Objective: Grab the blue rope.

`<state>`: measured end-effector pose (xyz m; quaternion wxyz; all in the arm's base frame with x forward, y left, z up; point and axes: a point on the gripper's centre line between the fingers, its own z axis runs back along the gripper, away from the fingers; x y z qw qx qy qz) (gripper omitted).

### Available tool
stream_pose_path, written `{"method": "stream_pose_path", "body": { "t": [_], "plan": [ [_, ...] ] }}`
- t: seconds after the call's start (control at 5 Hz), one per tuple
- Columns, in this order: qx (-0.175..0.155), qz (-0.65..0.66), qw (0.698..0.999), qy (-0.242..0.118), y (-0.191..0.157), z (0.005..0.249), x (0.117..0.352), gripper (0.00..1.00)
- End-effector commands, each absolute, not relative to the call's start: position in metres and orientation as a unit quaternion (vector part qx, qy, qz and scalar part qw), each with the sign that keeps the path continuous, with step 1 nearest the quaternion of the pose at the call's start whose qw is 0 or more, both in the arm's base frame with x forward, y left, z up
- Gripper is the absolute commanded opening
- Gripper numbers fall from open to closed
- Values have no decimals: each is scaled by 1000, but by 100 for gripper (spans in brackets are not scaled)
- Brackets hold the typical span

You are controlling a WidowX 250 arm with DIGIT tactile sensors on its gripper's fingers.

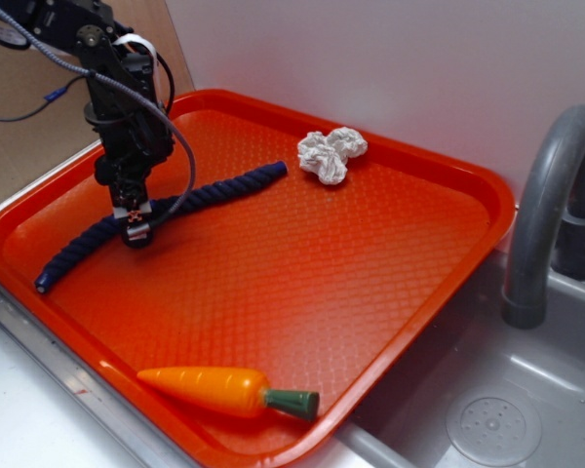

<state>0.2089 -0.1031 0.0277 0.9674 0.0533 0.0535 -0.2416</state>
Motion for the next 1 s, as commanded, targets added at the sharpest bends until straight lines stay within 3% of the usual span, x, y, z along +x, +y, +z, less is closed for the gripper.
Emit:
{"method": "stream_pose_path", "body": {
  "t": [0.0, 0.2, 0.4, 0.6, 0.8],
  "plan": [
    [53, -93, 994, -14, -84, 112, 238, 0],
    [75, -40, 995, -50, -79, 163, 227, 0],
    [65, 15, 995, -74, -66, 212, 208, 0],
    [38, 62, 990, -121, -48, 253, 184, 0],
    [16, 53, 992, -117, -45, 241, 195, 0]
  ]
}}
